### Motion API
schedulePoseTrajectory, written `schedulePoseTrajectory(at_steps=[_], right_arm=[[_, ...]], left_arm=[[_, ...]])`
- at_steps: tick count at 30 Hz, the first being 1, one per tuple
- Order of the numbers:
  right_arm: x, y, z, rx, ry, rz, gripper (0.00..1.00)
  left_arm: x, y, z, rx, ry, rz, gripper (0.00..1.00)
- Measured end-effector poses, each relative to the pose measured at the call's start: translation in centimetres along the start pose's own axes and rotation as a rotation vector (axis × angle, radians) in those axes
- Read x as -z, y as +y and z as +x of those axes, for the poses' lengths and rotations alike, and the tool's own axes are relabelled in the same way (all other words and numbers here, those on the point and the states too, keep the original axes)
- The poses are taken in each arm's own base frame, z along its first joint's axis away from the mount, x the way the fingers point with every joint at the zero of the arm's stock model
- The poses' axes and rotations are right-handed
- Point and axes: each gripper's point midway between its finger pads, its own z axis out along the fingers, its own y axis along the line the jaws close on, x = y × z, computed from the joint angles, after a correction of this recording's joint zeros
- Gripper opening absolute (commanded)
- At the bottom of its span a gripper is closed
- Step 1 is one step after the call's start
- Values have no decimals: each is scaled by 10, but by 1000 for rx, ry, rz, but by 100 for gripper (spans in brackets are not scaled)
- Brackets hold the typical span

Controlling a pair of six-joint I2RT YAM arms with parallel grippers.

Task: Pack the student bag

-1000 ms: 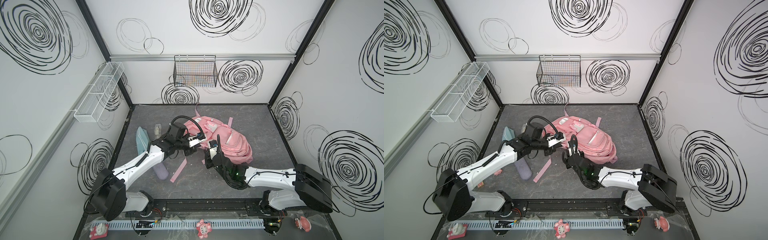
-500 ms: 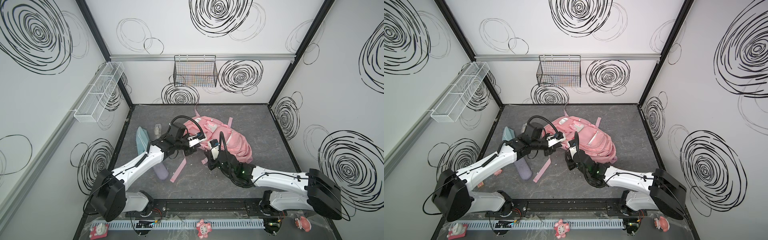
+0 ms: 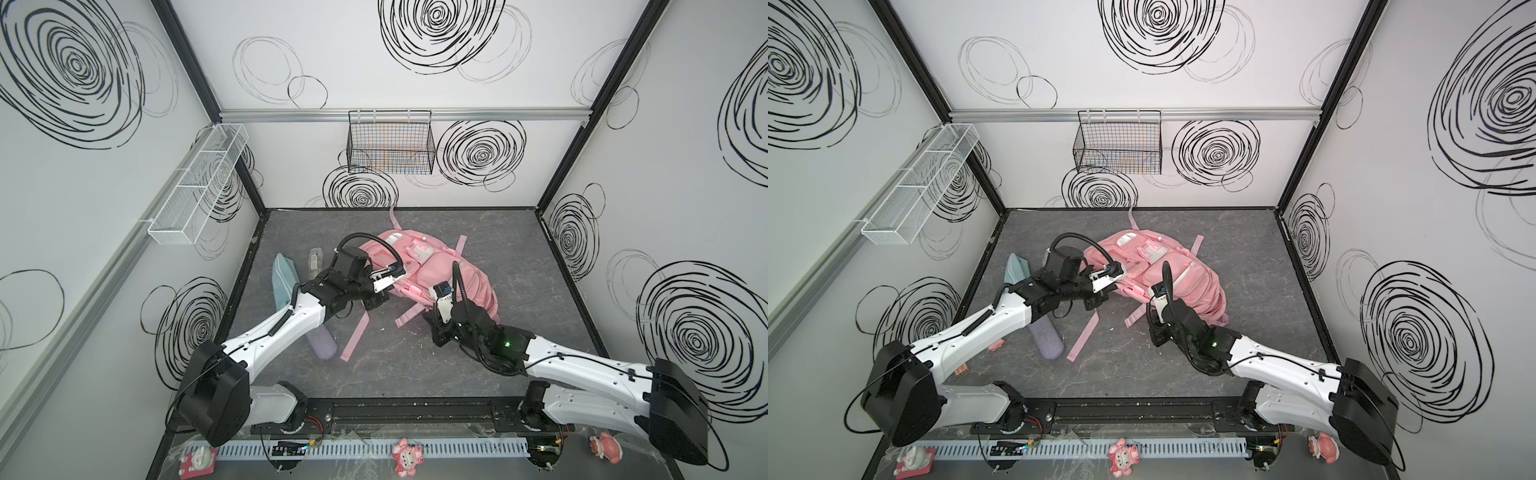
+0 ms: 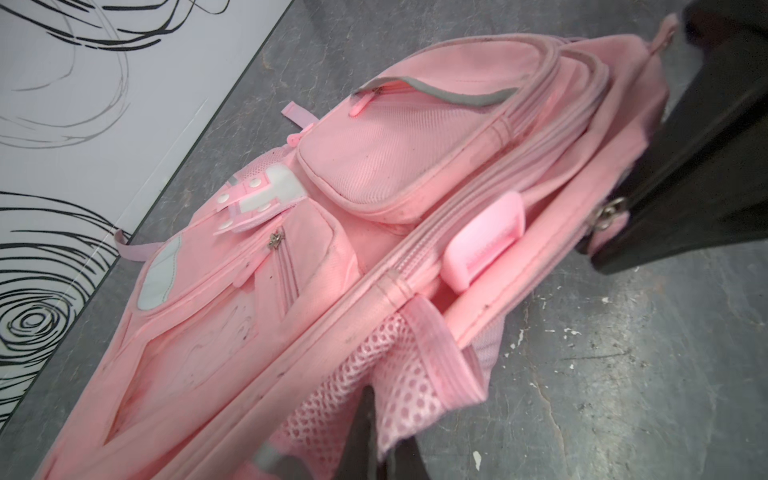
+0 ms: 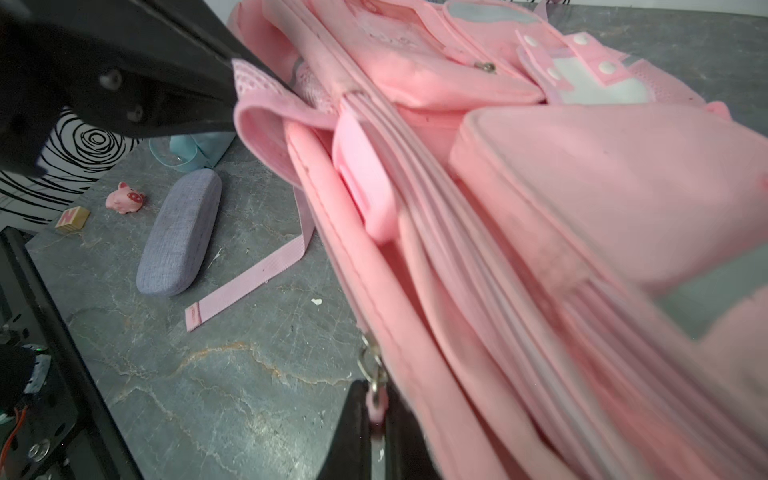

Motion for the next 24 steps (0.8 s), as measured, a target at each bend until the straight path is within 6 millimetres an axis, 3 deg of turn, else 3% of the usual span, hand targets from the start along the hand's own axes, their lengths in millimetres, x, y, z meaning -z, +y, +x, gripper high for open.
schedulePoseTrajectory(at_steps=[3,6,9,16,20,24], right_arm=[[12,-9,9,-25,10,-1,0],[25,-6,14,-33,2,-54,0],[32,1,17,-45,12,-108,0],[28,44,31,-11,119,-278,0],[30,69,38,19,157,-372,0],[33,76,39,24,160,-404,0]], left_arm=[[1,8,3,6,14,-33,1],[4,7,0,-18,13,-53,55],[16,2,-13,-88,-13,-86,87],[35,-68,-62,-314,-170,47,85],[21,-103,-54,-384,-131,175,78],[10,-120,-36,-394,-62,282,74]])
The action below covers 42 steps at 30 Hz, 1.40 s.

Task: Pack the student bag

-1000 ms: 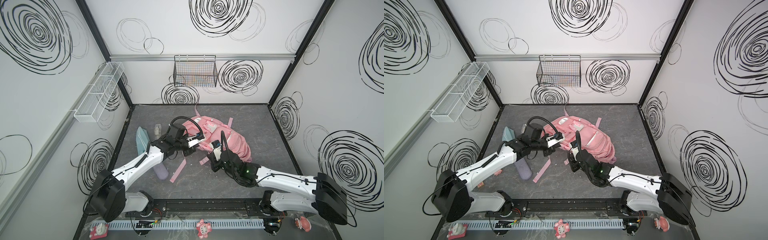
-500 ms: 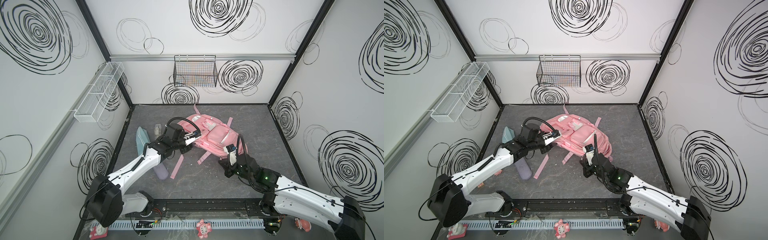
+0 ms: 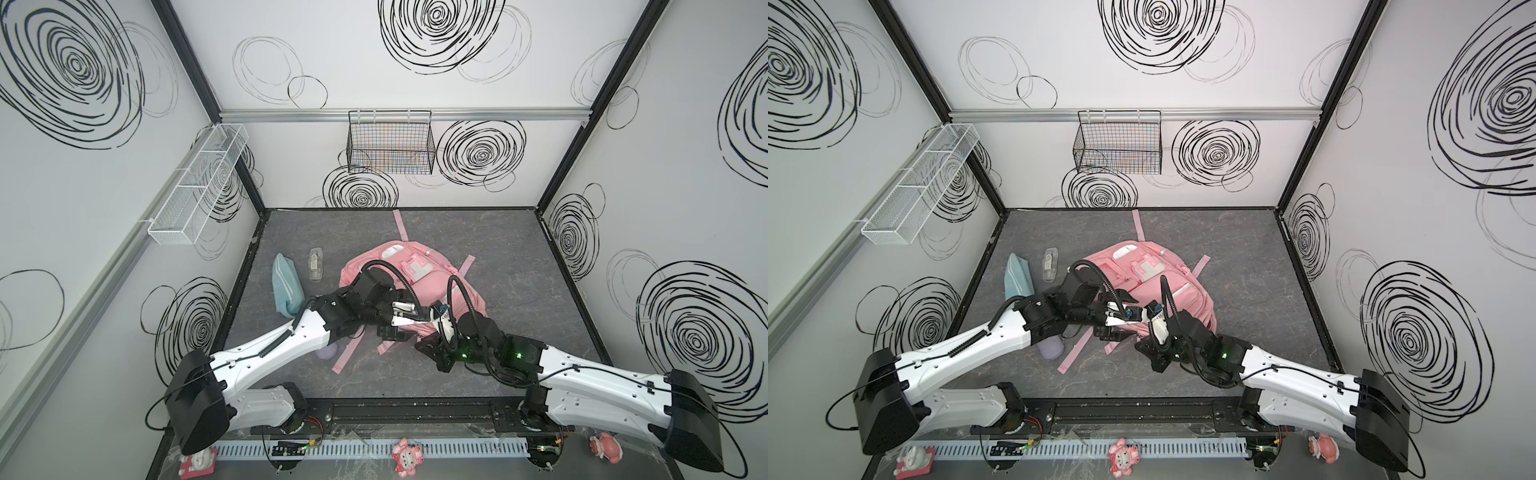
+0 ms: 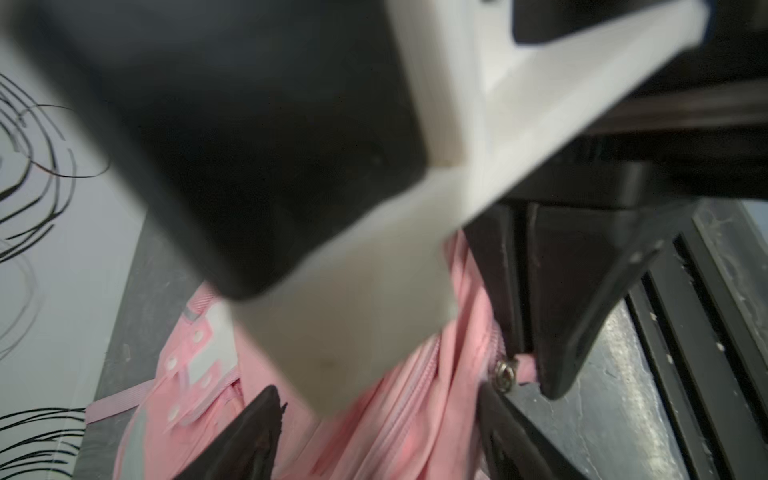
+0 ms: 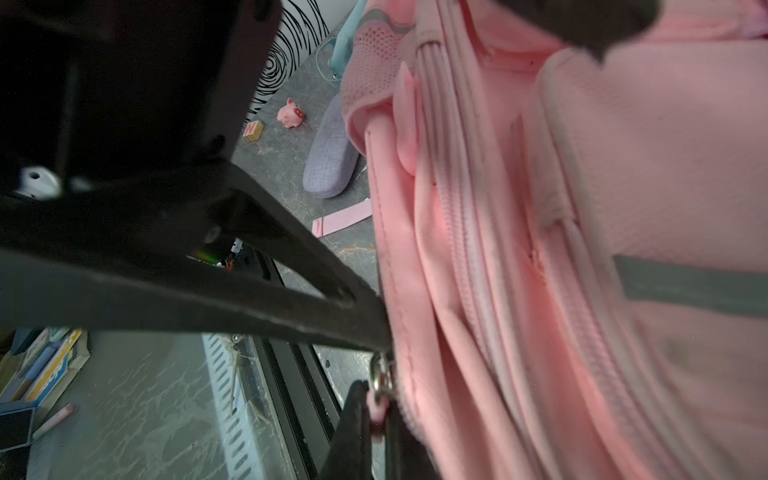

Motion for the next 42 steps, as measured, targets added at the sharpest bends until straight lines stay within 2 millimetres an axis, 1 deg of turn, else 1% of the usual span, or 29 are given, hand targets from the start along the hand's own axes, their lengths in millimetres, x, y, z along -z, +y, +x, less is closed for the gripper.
schedulePoseTrajectory(at_steps=[6,7,8,10,12,16,18,19,22,23,24,26,27,28,31,32,37,39,42], right_arm=[[4,0,-1,-1,-12,-1,0],[5,0,-1,-2,-17,1,0],[6,-2,-2,-5,-22,5,0],[7,-4,-2,-11,-26,10,0],[8,-7,-3,-19,-32,15,0],[12,-10,-14,-28,-74,11,0],[12,-10,-16,-32,-78,6,0],[12,-10,-16,-33,-78,3,0],[12,-9,-17,-38,-77,-7,0],[12,-9,-17,-39,-77,-10,0],[12,-9,-17,-40,-75,-13,0],[12,-8,-16,-43,-72,-19,0],[12,-8,-16,-43,-72,-20,0],[12,-8,-16,-44,-72,-20,0],[12,-10,-17,-51,-74,-16,0],[13,-11,-18,-53,-76,-14,0],[17,-17,-18,-73,-66,12,0],[21,-21,-19,-89,-65,30,0],[32,-32,-20,-130,-68,70,0]], left_arm=[[-2,-6,1,-18,-7,30,57],[-2,-7,0,-22,-10,35,56],[-2,-8,0,-25,-13,41,58],[-3,-8,0,-25,-17,48,65],[-3,-9,0,-24,-18,50,69],[-4,-16,4,-17,-16,74,70],[-3,-18,5,-20,-20,72,68],[-2,-18,5,-20,-21,70,64],[-1,-18,4,-27,-27,58,39],[-1,-16,4,-28,-26,52,35],[-1,-15,4,-34,-25,44,34],[-3,-12,5,-37,-19,32,28],[-3,-11,6,-40,-17,28,27],[-5,-10,7,-40,-13,27,24],[-6,-9,8,-43,-4,20,2],[-6,-10,9,-44,0,20,0],[-6,-6,9,-56,4,-2,0],[-6,-2,8,-56,-1,-22,0],[-3,11,10,-41,-6,-67,0]])
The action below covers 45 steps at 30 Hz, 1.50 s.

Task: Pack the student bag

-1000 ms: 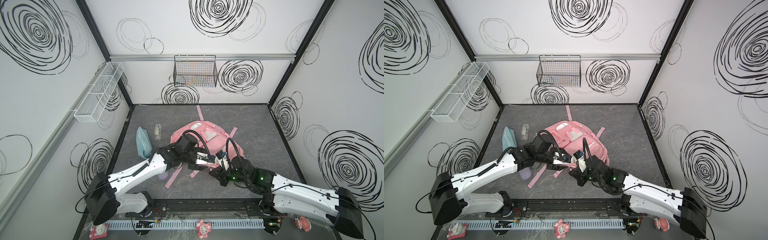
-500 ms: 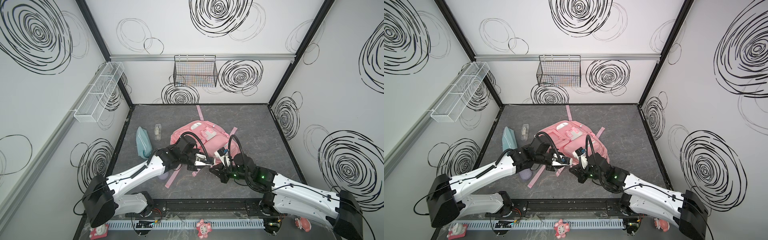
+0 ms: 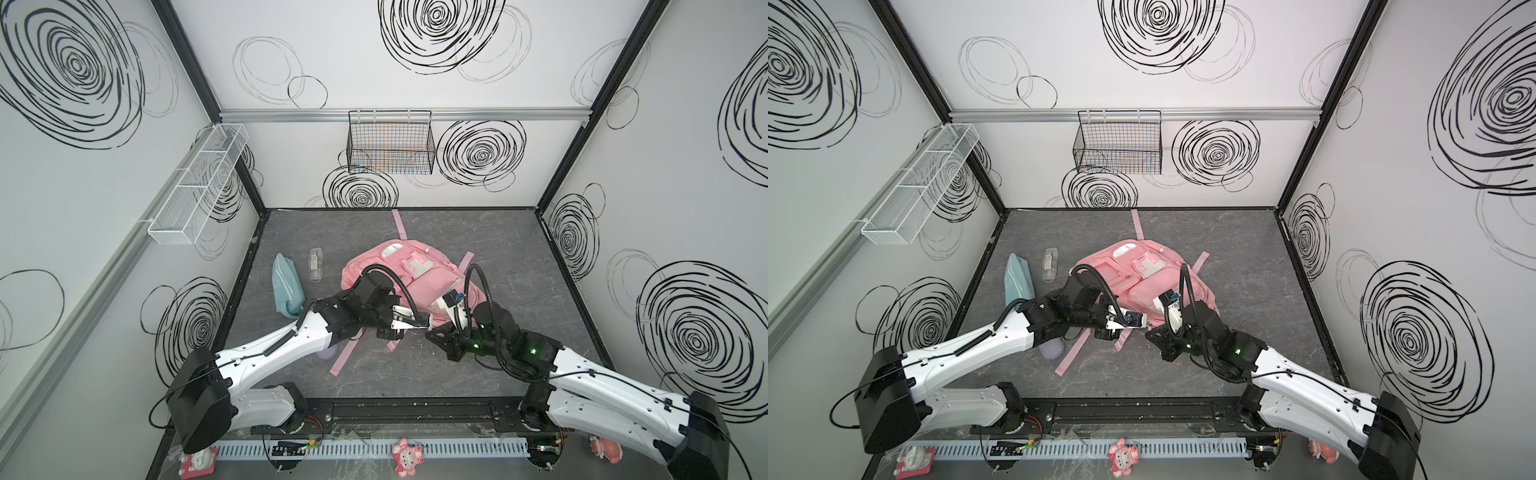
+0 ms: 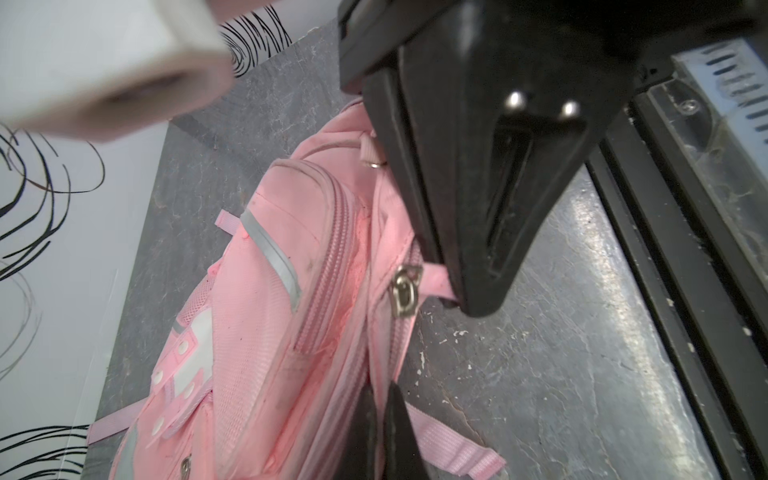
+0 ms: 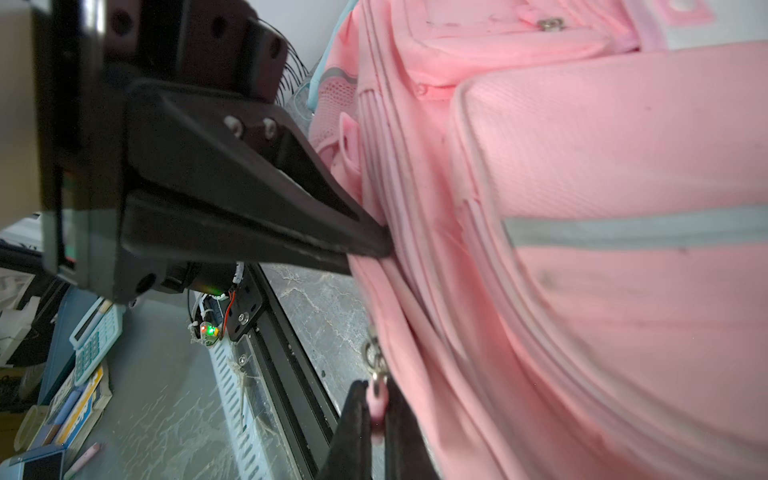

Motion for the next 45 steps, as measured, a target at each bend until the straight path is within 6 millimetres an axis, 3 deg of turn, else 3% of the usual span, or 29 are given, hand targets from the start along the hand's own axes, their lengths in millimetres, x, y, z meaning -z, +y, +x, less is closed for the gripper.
schedulePoseTrajectory(at_steps=[11,16,23,24,26,27,28,30,37,40,45], right_arm=[[44,-34,-10,-154,-48,142,0],[48,-42,-5,-180,-38,169,0],[59,-55,-2,-206,-61,245,0],[62,-56,-2,-207,-73,255,0],[65,-55,-5,-203,-94,255,0],[66,-54,-6,-203,-96,249,0],[66,-53,-5,-204,-93,243,0],[63,-50,-4,-216,-78,219,0],[49,-28,-9,-217,-53,100,0],[47,-20,-11,-209,-57,66,0],[45,-11,-12,-198,-56,37,0]], left_arm=[[15,28,33,63,61,-128,0],[25,40,44,89,88,-178,0],[26,42,50,101,116,-193,0],[26,42,50,102,113,-193,11],[25,41,49,102,111,-187,49],[26,40,49,104,119,-181,59],[26,40,48,102,124,-179,67],[26,36,37,92,122,-163,73],[24,7,-61,1,-78,-77,73],[12,-1,-65,32,-78,-47,69],[-24,-15,-36,100,35,20,63]])
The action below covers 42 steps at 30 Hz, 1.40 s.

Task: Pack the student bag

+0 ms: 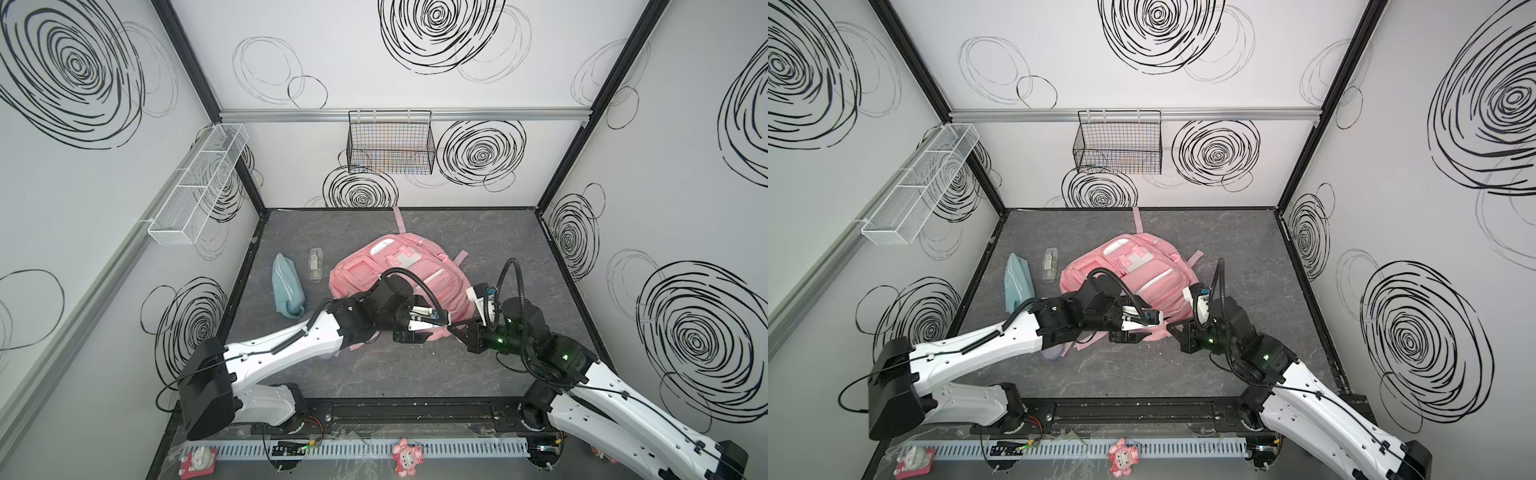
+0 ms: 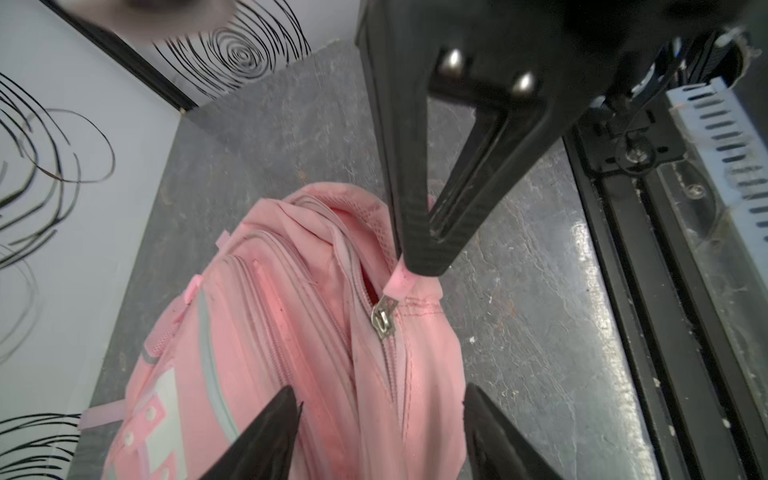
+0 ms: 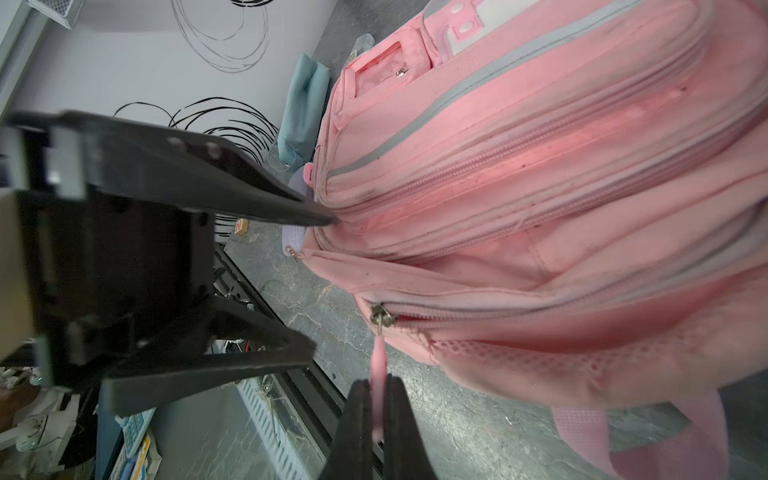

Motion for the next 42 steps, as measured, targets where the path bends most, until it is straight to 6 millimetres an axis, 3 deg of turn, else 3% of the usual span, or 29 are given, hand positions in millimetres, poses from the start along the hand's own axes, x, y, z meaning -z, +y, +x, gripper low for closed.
schedulePoseTrajectory(at_steps=[2,5,7,9,17,26,32,38,39,40,41,42], right_arm=[[0,2,1,3,5,-5,0],[-1,2,2,5,8,-4,0],[-1,0,1,6,2,8,0],[-2,-5,1,3,1,33,0],[6,-30,-17,-10,-40,166,0],[31,-86,-52,-86,-127,349,0],[35,-108,-62,-140,-140,351,0],[32,-144,-66,-197,-179,381,0],[31,-148,-66,-206,-176,382,0],[30,-149,-66,-210,-175,377,0],[29,-149,-67,-209,-176,372,0],[28,-148,-69,-204,-182,370,0]], left_arm=[[-9,-3,9,16,35,15,58],[-14,-3,16,31,64,13,40],[-15,-2,17,35,69,10,16],[-15,-1,17,41,70,4,0],[-12,4,17,48,57,-2,0],[11,9,15,28,32,-33,0],[31,-5,14,-37,-10,-15,0],[61,-28,13,-119,-85,9,0],[64,-30,13,-125,-92,13,1],[65,-31,13,-128,-93,17,23],[66,-32,13,-131,-93,20,52],[66,-32,13,-131,-93,20,69]])
